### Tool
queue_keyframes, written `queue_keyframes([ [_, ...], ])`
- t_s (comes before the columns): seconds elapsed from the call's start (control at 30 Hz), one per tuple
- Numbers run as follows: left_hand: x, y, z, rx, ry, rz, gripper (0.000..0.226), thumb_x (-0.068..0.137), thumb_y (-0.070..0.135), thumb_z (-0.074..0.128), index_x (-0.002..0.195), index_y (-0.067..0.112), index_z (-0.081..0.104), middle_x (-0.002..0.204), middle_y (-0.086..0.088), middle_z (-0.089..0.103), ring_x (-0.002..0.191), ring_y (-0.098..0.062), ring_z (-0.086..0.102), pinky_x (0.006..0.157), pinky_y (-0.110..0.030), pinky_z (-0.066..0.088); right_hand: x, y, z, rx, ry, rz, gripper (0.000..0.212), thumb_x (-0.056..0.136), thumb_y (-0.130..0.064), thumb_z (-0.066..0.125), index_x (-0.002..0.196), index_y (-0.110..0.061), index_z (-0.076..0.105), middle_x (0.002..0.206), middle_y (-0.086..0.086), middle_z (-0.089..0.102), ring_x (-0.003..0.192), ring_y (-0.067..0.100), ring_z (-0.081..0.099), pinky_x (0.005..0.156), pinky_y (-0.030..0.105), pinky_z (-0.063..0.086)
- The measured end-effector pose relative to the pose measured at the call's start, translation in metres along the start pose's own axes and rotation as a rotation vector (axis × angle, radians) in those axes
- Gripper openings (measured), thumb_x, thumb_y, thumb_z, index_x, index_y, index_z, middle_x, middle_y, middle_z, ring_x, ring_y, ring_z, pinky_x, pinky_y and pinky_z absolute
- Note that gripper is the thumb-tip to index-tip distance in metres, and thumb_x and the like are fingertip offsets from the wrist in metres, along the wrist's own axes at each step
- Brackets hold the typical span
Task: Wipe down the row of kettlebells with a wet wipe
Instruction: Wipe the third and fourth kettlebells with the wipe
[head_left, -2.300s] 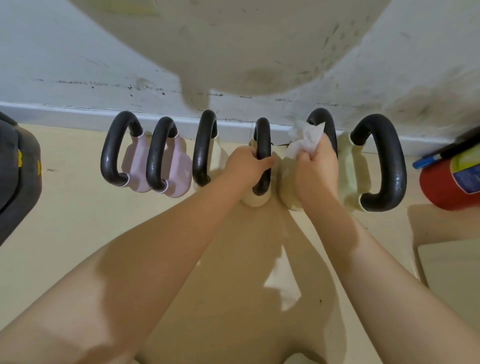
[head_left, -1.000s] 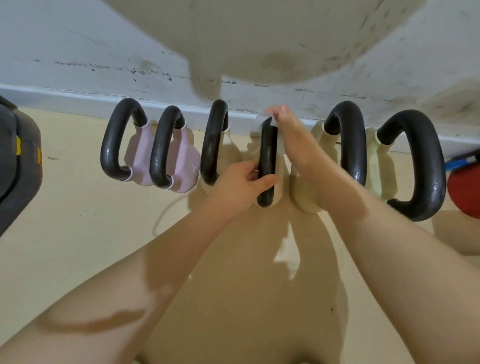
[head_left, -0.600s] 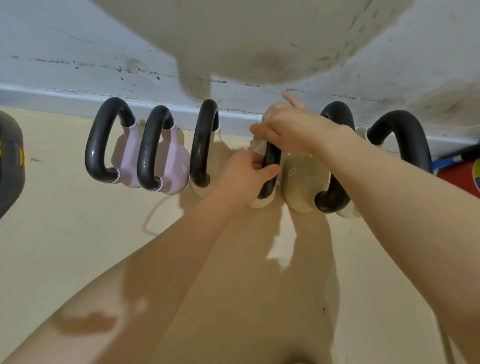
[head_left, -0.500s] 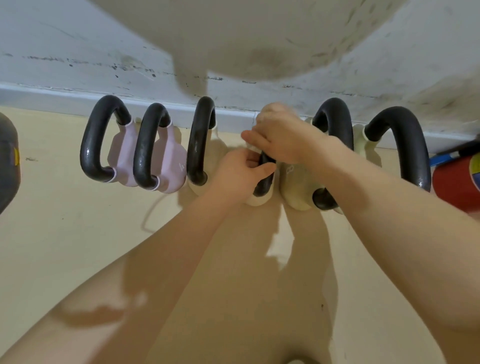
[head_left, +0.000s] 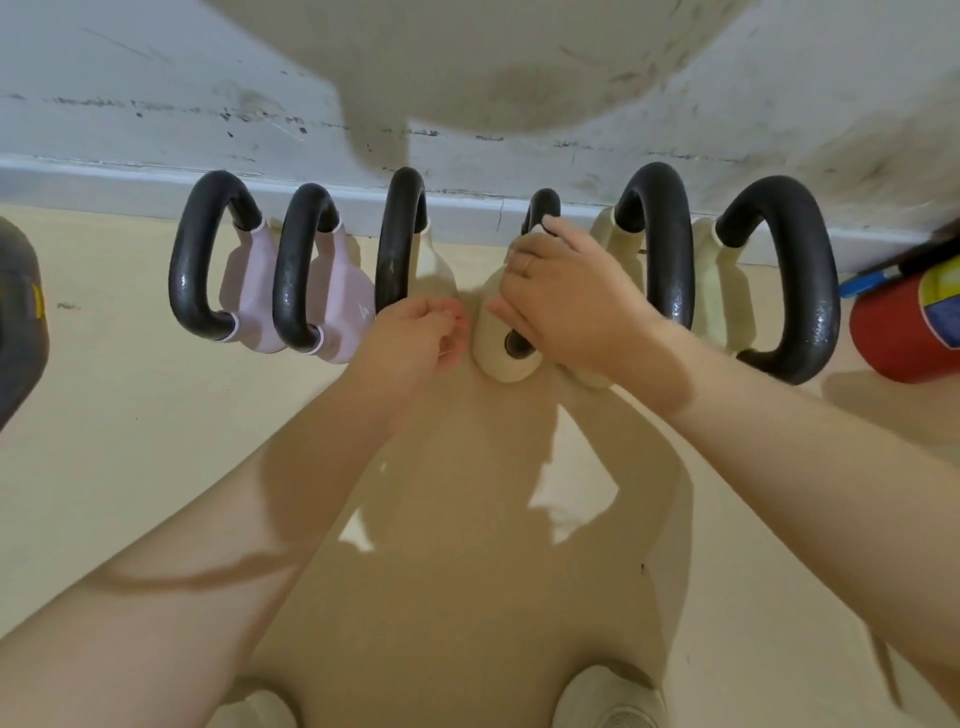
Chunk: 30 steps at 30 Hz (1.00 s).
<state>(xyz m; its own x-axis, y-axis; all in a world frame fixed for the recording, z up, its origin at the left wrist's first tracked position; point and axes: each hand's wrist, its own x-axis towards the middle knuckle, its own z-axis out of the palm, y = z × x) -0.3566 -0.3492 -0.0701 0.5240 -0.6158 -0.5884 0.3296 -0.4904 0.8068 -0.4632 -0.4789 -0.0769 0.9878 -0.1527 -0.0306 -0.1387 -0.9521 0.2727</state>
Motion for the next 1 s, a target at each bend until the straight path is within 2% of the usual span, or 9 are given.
queue_keyframes([
  [0.07,-0.004,0.005,0.004,0.041,-0.042,0.015,0.018,0.093,0.011,0.046,0.089,0.017,0.062,0.094,-0.004,0.066,0.093,-0.018,0.062,0.089,-0.032,0.053,-0.003,-0.021,0.004,-0.024,0.026,0.058,0.053,0.092,-0.034,0.025,0.078,-0.009,0.070,0.077,0.006,0.069,0.093,0.031,0.062,0.102,0.044,0.041],
  [0.2,-0.003,0.007,0.002,0.196,0.018,0.081,0.014,0.090,0.019,0.052,0.086,0.018,0.065,0.093,-0.002,0.065,0.092,-0.016,0.059,0.091,-0.035,0.050,-0.021,-0.046,0.027,-0.056,0.145,0.019,0.046,0.092,-0.030,0.033,0.083,-0.011,0.074,0.088,0.004,0.073,0.104,0.026,0.064,0.104,0.041,0.041],
  [0.37,-0.002,0.007,0.005,0.332,0.036,0.147,0.020,0.092,0.022,0.048,0.102,0.017,0.065,0.102,0.004,0.065,0.103,-0.016,0.059,0.099,-0.038,0.046,-0.027,-0.051,0.047,0.062,0.417,0.263,0.037,0.092,-0.014,0.049,0.127,0.000,0.053,0.135,0.013,0.054,0.131,0.029,0.043,0.116,0.035,0.019],
  [0.53,0.004,0.015,0.021,0.328,-0.062,0.109,0.030,0.097,0.017,0.037,0.118,0.014,0.058,0.109,-0.002,0.065,0.084,-0.013,0.059,0.079,-0.027,0.049,-0.024,-0.090,0.020,1.122,0.348,0.706,0.058,0.099,-0.014,0.038,0.147,-0.002,0.008,0.156,0.009,0.009,0.139,0.003,0.011,0.107,0.002,0.012],
  [0.6,0.005,0.015,0.027,0.330,-0.087,0.113,0.030,0.097,0.017,0.036,0.120,0.015,0.056,0.109,-0.003,0.066,0.090,-0.016,0.059,0.081,-0.028,0.048,-0.015,-0.089,0.000,1.536,0.347,0.925,0.044,0.101,-0.015,0.034,0.141,0.000,0.025,0.136,0.023,0.042,0.116,0.011,0.044,0.088,0.010,0.035],
  [0.73,0.010,0.014,0.030,0.334,-0.097,0.119,0.031,0.097,0.018,0.038,0.121,0.017,0.058,0.110,-0.002,0.067,0.094,-0.017,0.060,0.083,-0.029,0.049,0.006,-0.046,-0.011,2.000,0.425,1.339,0.043,0.099,-0.041,0.030,0.089,-0.016,0.063,0.084,0.005,0.065,0.077,0.014,0.059,0.071,0.025,0.046],
  [0.87,0.010,0.011,0.026,0.314,-0.109,0.127,0.028,0.092,0.014,0.051,0.119,0.015,0.058,0.107,-0.004,0.069,0.097,-0.018,0.064,0.085,-0.029,0.050,0.002,-0.072,0.002,1.901,0.487,1.285,0.035,0.100,-0.039,0.033,0.124,-0.023,0.054,0.087,-0.013,0.059,0.080,-0.007,0.061,0.073,0.012,0.048],
  [0.93,0.010,0.009,0.026,0.305,-0.120,0.129,0.030,0.088,0.010,0.057,0.118,0.014,0.059,0.108,-0.006,0.069,0.100,-0.020,0.064,0.089,-0.031,0.048,-0.006,-0.084,0.010,1.687,0.445,1.242,0.033,0.097,-0.046,0.033,0.127,-0.041,0.046,0.108,-0.015,0.061,0.103,-0.003,0.059,0.094,0.026,0.047],
  [1.0,0.010,0.009,0.027,0.327,-0.121,0.134,0.032,0.086,0.011,0.060,0.118,0.015,0.058,0.109,-0.004,0.069,0.102,-0.019,0.063,0.093,-0.033,0.048,0.001,-0.072,0.012,1.722,0.526,1.293,0.035,0.098,-0.038,0.036,0.132,-0.035,0.046,0.127,-0.006,0.056,0.119,0.014,0.053,0.104,0.037,0.042],
])
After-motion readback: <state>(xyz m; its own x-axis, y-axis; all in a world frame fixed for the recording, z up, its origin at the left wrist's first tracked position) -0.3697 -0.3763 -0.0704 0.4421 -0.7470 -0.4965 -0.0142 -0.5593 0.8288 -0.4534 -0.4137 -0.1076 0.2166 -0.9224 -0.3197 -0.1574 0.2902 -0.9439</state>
